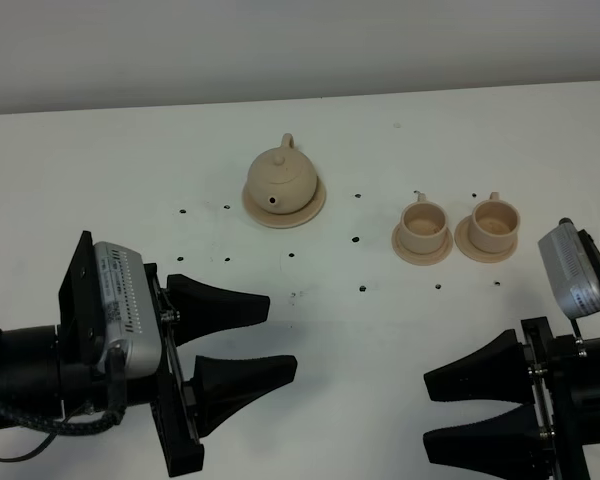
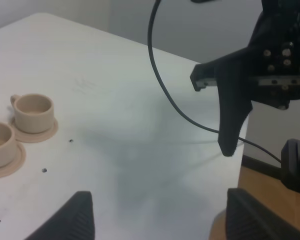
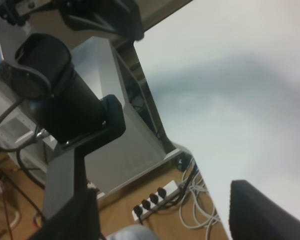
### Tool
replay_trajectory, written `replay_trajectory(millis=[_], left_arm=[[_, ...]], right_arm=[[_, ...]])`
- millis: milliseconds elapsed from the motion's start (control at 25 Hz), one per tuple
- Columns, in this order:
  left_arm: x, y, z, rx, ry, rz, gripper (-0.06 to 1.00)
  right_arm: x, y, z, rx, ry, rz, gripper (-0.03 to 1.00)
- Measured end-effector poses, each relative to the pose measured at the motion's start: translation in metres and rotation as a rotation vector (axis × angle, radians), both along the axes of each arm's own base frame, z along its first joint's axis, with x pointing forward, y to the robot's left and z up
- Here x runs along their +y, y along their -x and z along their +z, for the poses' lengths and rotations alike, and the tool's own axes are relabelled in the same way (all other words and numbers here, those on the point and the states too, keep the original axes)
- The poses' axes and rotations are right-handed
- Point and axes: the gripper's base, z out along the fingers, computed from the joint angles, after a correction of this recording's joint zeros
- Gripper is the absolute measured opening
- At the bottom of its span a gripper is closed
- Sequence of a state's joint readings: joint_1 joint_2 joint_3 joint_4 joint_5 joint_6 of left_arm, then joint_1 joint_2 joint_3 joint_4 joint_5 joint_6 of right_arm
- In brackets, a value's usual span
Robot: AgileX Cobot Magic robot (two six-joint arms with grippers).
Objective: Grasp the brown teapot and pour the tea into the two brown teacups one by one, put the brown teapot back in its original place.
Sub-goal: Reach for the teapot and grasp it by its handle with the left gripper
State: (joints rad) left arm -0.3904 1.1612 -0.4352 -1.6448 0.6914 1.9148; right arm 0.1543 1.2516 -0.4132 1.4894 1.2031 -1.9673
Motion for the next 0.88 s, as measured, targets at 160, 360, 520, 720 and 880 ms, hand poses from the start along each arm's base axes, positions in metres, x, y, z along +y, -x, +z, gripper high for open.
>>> replay_trajectory(millis=[160,360,520,720,880], left_arm=[[-0.001,-0.005,0.006,0.006,-0.003,0.017,0.57],[-0.001,-0.014,0.015,-0.008,-0.016,0.067,0.57],[0.001,-0.02,0.017,0.003,-0.036,0.127,0.57],[0.007,-0.027,0.013,0.019,-0.081,0.235,0.57],[0.009,-0.031,0.012,0.026,-0.094,0.286,0.57]], right_arm=[[0.0,-0.005,0.004,-0.011,0.009,-0.026,0.54],[-0.004,-0.011,0.014,-0.048,0.059,-0.141,0.54],[-0.008,-0.013,0.028,-0.084,0.072,-0.236,0.54],[-0.016,-0.019,0.038,-0.082,0.102,-0.425,0.54],[-0.023,-0.02,0.044,-0.063,0.096,-0.54,0.54]])
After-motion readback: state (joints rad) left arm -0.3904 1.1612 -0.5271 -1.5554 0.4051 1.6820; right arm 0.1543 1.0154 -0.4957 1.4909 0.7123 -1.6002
